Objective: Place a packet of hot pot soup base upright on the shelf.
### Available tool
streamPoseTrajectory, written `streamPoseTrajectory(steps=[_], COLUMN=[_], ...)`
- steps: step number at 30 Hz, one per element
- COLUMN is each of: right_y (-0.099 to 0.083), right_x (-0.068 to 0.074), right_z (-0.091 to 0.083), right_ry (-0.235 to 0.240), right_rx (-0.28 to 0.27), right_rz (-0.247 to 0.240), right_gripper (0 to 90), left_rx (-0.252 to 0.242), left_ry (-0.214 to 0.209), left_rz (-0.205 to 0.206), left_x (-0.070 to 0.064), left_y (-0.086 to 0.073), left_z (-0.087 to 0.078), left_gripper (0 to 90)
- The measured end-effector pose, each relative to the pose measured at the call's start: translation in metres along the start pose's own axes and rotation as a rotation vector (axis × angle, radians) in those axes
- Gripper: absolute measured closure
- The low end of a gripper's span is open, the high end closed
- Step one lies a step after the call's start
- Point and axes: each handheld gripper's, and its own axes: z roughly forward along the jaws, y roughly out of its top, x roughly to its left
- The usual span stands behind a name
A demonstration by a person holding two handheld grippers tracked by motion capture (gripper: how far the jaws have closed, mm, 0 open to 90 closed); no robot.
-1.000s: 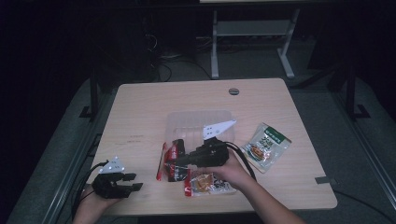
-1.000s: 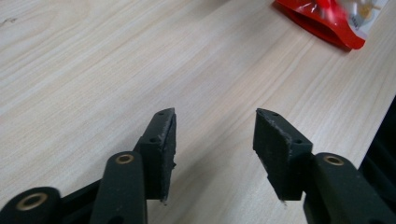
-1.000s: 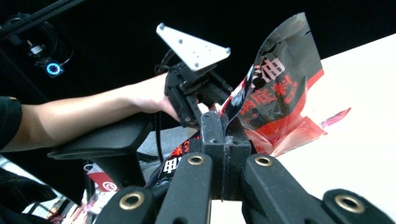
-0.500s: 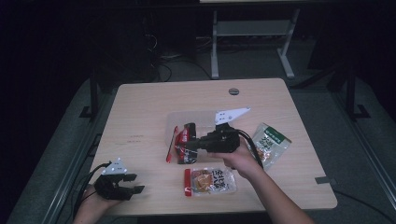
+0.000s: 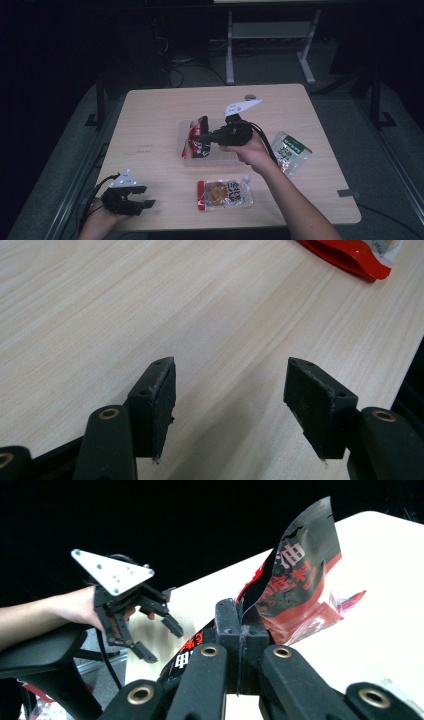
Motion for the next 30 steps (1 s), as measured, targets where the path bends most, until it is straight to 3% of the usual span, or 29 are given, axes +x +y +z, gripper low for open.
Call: streamPoseTrajectory(steps=[6,17,30], right_y=[0.006,0.007,0.001], right_x=[-0.009,-0.013,-0.027], right_z=[0.004,-0.01,-0.002], right_ry=[-0.023,-0.058,-0.088], right_rx=[0.004,0.017,0.071], right_rz=[0.008,0.016,0.05], right_gripper=[90.0,90.0,90.0], left_rx=[-0.001,0.005,0.006], left_ry=[-0.003,0.003,-0.005], left_rz=[0.003,0.022,0.013], left_x=[0.0,0.0,0.001], left_y=[0.0,0.001,-0.001], left_z=[0.0,0.0,0.0], left_gripper=[37.2,37.1,36.7])
